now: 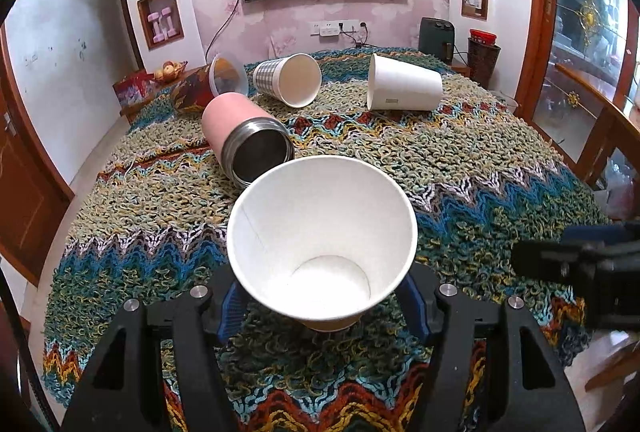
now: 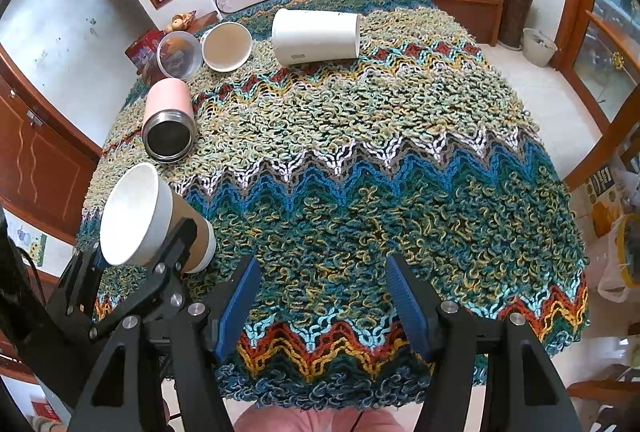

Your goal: Flip cup upright

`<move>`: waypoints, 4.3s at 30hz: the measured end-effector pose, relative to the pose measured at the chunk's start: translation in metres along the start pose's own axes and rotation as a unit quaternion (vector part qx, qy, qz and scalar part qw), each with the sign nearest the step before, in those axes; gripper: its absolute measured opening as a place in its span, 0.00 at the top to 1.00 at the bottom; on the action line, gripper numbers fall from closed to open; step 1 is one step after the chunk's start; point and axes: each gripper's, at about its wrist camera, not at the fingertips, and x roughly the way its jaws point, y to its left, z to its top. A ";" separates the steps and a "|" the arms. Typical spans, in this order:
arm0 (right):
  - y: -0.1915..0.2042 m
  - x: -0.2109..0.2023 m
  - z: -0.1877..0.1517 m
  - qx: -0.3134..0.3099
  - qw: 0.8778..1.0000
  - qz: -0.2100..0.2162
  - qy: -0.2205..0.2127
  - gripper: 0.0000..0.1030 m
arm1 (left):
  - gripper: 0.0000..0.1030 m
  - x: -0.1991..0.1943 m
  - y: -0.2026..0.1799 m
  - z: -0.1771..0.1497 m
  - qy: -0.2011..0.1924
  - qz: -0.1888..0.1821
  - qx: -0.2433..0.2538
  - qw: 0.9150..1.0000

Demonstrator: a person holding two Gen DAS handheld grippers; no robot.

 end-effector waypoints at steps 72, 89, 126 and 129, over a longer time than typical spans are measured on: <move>0.074 -0.132 0.083 -0.047 0.997 -0.041 -0.048 0.36 | 0.08 -0.101 0.069 0.140 0.164 0.028 -0.086 0.982; 0.079 -0.154 0.105 -0.048 0.994 -0.062 -0.072 0.36 | 0.08 -0.105 0.068 0.177 0.154 0.019 -0.079 0.985; 0.095 -0.180 0.130 -0.052 0.987 -0.069 -0.134 0.36 | 0.08 -0.124 0.082 0.215 0.079 0.020 -0.075 0.994; 0.095 -0.181 0.130 -0.052 0.987 -0.069 -0.139 0.36 | 0.08 -0.127 0.081 0.218 0.074 0.022 -0.073 0.994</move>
